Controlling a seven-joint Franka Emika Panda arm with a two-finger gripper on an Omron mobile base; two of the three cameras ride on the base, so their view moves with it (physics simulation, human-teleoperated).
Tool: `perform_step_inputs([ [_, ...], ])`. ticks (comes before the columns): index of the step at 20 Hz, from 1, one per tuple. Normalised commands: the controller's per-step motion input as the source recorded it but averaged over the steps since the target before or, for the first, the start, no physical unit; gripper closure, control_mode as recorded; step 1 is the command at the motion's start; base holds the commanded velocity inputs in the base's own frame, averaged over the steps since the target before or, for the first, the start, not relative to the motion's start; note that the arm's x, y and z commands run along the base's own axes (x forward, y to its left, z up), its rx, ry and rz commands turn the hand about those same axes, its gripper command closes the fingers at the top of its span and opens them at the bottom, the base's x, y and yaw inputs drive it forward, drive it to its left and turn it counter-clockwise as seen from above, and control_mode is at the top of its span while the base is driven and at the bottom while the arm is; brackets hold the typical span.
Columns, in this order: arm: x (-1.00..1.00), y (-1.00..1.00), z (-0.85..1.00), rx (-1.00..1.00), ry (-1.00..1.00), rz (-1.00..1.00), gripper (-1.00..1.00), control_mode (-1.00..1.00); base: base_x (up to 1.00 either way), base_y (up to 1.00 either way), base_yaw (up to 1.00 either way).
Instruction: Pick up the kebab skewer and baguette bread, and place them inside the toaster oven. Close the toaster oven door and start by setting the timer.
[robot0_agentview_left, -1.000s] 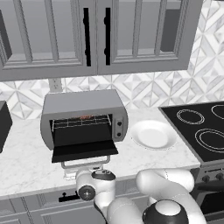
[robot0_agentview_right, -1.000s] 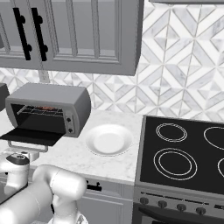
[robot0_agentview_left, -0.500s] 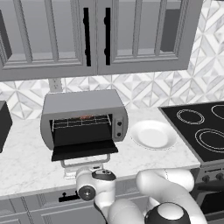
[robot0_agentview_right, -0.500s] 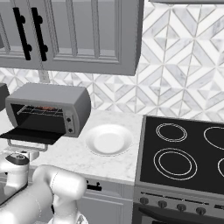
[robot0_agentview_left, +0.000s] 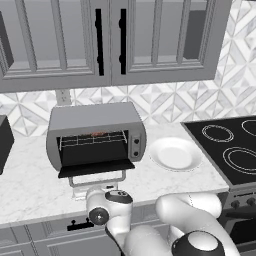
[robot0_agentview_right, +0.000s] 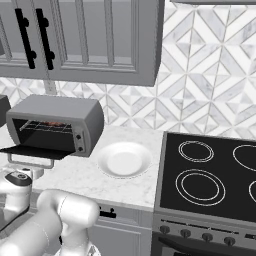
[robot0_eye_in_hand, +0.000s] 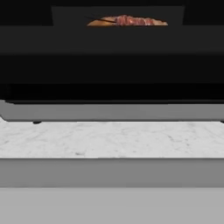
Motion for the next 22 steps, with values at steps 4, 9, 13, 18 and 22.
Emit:
perform_step_inputs([
  [4, 0.39, 0.00, 0.46, 0.00, 0.00, 0.00, -1.00, -1.00, 0.00, 0.00, 0.00],
  [9, 0.39, 0.00, 0.62, 0.02, 0.00, 0.00, -1.00, -1.00, 0.00, 0.00, 0.00],
  [13, 0.24, 0.00, 0.75, 0.01, 0.00, 0.00, -1.00, -1.00, 0.00, 0.00, 0.00],
  [18, 0.32, 0.00, 0.69, 0.00, 0.00, 0.00, -1.00, -1.00, 0.00, 0.00, 0.00],
  [22, 0.39, 0.00, 0.60, 0.00, 0.01, 0.00, -1.00, -1.00, 0.00, 0.00, 0.00],
])
